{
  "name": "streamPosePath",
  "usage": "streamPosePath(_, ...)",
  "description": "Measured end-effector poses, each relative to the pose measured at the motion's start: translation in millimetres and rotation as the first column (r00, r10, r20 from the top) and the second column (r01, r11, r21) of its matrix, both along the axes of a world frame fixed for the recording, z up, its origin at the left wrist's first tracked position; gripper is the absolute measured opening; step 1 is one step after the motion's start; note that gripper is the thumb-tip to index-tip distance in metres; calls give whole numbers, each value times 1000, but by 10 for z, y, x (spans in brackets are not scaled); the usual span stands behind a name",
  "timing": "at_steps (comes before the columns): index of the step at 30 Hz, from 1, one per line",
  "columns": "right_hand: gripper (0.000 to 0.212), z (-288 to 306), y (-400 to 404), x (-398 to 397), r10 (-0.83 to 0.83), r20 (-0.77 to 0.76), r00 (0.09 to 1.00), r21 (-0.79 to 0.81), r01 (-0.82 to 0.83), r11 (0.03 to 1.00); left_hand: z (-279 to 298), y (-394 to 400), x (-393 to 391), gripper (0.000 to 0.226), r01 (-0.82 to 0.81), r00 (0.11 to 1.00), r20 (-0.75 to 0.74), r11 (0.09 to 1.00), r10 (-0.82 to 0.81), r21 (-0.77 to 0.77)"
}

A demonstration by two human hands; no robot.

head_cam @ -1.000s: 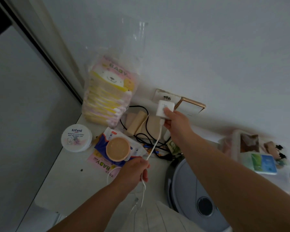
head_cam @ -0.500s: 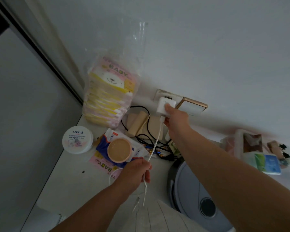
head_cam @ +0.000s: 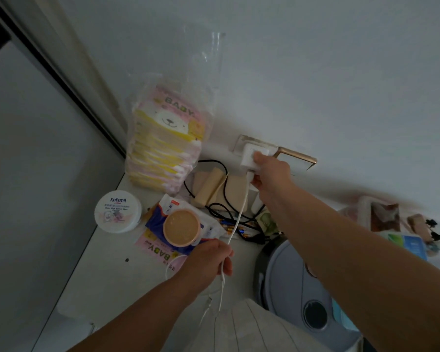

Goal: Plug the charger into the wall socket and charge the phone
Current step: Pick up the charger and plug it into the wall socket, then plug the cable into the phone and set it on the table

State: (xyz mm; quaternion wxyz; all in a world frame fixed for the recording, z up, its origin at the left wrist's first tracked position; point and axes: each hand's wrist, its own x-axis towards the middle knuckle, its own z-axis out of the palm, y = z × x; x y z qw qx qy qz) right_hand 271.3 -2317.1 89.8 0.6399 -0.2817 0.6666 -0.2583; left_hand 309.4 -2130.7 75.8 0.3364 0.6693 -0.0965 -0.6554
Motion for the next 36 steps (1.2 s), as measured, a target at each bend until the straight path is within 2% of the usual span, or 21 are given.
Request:
streamPosePath(4,18,36,-35,39,22,-58,998,25,-20,999,-48,25,-2,25,-9,1000,19,1000,9,-17)
streamPosePath(9,21,52,-14,38,18,-72,997,-3,-18,1000,-98,62,-18,24,-43,999,22,998,44,-43)
streamPosePath(13,18,82,22,-28,58,6,998,4,-58,998,-136,72,-31,15,-33,999,-1,999,33,-39)
streamPosePath(16,31,148,43,-132,85,127,988,9,-87,996,-214,172,-24,10,-17,999,36,999,18,-28)
streamPosePath(20,22,165,251,-285,191,-53,980,-40,-194,980,-269,476,83,12,-15,969,247,1000,14,2)
streamPosePath(22,20,154,481,-356,257,-221,941,-93,-283,955,-223,680,150,24,132,898,412,988,-155,83)
streamPosePath(24,25,121,786,-425,276,-307,911,-143,-330,933,-224,896,245,44,241,785,543,954,-299,178)
streamPosePath(26,37,109,1132,-489,270,-377,886,-174,-354,919,-264,1084,340,36,225,768,557,947,-317,229)
streamPosePath(30,29,-47,1714,-611,345,-424,837,-162,-445,881,-438,1376,454,45,282,717,564,910,-410,303)
streamPosePath(33,31,-233,2066,-686,395,-493,775,-110,-506,856,-565,1482,474,34,288,689,577,897,-437,335)
streamPosePath(36,27,-386,2355,-771,438,-538,720,-62,-552,831,-676,1499,431,34,342,674,543,864,-500,370)
